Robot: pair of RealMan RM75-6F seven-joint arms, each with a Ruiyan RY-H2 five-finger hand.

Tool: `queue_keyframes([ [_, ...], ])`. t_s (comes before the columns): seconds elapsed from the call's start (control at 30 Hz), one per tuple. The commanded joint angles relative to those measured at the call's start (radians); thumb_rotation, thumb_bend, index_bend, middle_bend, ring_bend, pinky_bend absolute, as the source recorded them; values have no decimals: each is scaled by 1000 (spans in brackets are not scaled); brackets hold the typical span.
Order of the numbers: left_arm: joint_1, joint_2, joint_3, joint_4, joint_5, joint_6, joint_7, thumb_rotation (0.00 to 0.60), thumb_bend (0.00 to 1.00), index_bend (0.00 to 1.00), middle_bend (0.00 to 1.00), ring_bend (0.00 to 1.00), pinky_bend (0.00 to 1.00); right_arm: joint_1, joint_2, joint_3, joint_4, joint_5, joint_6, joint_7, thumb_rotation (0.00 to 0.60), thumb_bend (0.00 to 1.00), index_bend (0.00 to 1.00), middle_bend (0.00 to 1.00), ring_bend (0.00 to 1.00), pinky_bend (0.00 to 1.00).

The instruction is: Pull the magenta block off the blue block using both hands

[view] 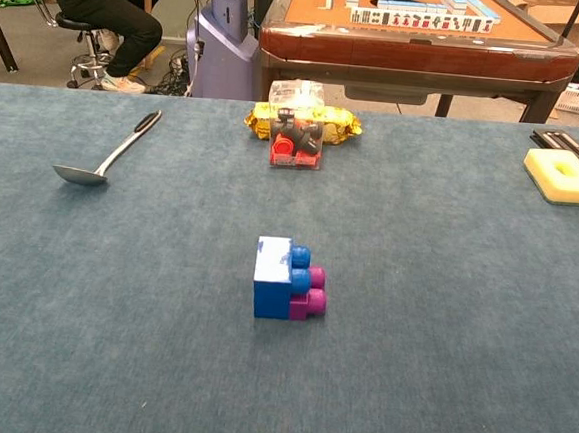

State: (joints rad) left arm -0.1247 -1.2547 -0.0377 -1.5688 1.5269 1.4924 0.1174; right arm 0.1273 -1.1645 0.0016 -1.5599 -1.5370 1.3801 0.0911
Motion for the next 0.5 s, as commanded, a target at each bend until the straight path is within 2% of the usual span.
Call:
queue_keyframes([
  [0.03, 1, -2, 2, 3, 0, -2, 3, 600, 280, 271, 258, 366, 614, 1, -2, 1, 1, 2, -3, 1, 600, 0, 0, 202, 225, 448],
  [0.33, -18, -3, 0, -28, 22, -14, 13, 600, 280, 271, 267, 372, 641, 1, 5, 1, -4, -6, 3, 17, 600, 0, 4, 203, 225, 450],
  [0.4, -29, 2, -2, -45, 31, -22, 25, 600, 265, 266, 330, 419, 652, 1, 8, 2, -6, -4, 1, 23, 600, 0, 11, 205, 225, 451],
  [0.5, -49, 11, -7, -81, 38, -45, 37, 600, 187, 260, 456, 514, 695, 2, 13, 2, -9, -4, 1, 22, 600, 0, 13, 208, 225, 453],
])
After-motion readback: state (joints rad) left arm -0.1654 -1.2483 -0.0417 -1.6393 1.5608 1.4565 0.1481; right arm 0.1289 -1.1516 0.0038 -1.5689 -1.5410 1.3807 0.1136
